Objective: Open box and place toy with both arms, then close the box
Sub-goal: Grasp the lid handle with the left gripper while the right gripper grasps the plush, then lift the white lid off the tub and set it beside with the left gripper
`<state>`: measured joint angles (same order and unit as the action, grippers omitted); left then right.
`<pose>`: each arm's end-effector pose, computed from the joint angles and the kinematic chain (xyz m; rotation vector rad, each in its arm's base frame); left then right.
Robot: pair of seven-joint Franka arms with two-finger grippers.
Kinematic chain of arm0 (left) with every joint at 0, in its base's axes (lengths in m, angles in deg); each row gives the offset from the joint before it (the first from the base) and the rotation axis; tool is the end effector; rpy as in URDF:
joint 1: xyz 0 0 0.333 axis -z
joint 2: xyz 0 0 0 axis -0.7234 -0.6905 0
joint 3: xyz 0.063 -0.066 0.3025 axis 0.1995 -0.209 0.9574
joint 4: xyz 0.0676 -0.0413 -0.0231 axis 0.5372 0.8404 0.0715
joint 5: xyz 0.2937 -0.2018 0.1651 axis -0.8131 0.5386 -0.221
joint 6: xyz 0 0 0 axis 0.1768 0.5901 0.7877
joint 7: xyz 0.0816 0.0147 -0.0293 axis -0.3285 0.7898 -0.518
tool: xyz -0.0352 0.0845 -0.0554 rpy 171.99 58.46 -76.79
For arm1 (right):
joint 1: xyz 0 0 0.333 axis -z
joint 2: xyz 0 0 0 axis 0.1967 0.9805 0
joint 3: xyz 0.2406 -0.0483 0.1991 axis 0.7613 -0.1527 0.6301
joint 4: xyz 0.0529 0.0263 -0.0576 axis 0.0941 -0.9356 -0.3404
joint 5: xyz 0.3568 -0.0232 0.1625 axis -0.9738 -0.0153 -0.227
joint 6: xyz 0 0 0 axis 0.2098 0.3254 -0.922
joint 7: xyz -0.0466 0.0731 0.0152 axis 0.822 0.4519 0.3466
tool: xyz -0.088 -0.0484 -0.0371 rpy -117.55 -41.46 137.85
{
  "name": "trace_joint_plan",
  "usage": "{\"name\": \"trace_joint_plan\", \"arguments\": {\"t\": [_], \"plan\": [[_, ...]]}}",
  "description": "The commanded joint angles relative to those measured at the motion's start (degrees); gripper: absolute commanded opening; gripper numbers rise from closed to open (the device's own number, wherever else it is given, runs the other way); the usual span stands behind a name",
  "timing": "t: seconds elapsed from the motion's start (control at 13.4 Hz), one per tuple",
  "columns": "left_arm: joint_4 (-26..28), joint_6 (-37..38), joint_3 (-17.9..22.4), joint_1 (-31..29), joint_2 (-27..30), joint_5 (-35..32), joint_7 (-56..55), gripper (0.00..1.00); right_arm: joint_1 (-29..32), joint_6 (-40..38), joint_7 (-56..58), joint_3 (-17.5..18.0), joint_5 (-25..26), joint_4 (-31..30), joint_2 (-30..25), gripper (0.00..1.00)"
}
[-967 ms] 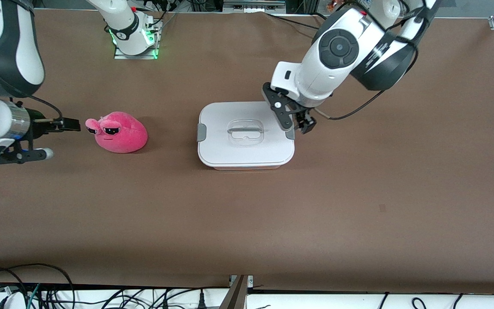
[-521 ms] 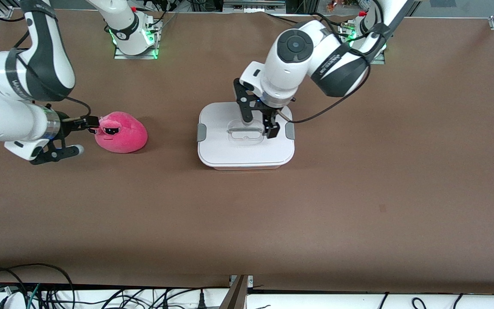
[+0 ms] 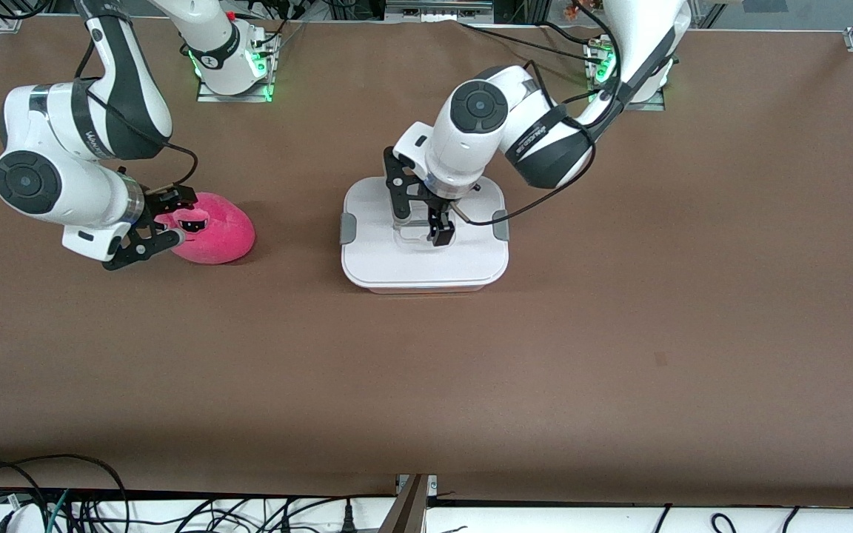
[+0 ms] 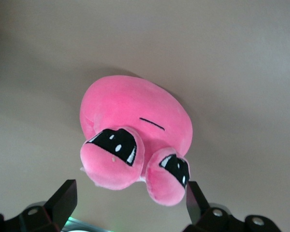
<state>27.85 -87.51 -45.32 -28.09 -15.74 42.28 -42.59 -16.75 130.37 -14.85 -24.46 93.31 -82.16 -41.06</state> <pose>0.5064 -0.4865 0.3678 2.3074 -1.8455 0.1386 0.5580 0.0601 0.3804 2.9688 0.7470 -0.4782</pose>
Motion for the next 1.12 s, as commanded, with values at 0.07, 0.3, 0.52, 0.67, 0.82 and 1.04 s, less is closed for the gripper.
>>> {"name": "trace_joint_plan", "arguments": {"t": [0.07,0.3,0.52,0.67,0.82,1.04], "plan": [[-1.74,0.05,0.14,0.75,-1.48,-1.85,0.44,1.0,0.22,4.38,7.89,0.21,0.91,-3.46,-2.05,1.0],[-1.57,-0.91,0.14,0.75,-2.71,-3.42,0.79,0.83,0.22,7.98,12.89,0.3,0.91,-5.47,-1.97,1.0],[-1.65,-1.36,0.14,1.27,-2.71,-4.84,0.88,0.48,0.22,9.84,15.11,1.35,1.0,-7.5,-2.14,1.0],[-1.65,-1.36,0.14,1.53,-2.62,-4.84,0.79,0.28,0.22,9.66,15.2,2.5,1.09,-8.12,-2.84,1.0],[-1.57,-1.36,0.14,1.62,-2.54,-4.84,0.71,0.09,0.22,9.23,15.37,3.11,1.18,-8.21,-3.28,1.0],[-1.57,-1.27,0.14,1.8,-2.1,-4.84,0.71,0.01,0.22,8.87,15.72,3.11,1.53,-8.47,-3.46,1.0]]}}
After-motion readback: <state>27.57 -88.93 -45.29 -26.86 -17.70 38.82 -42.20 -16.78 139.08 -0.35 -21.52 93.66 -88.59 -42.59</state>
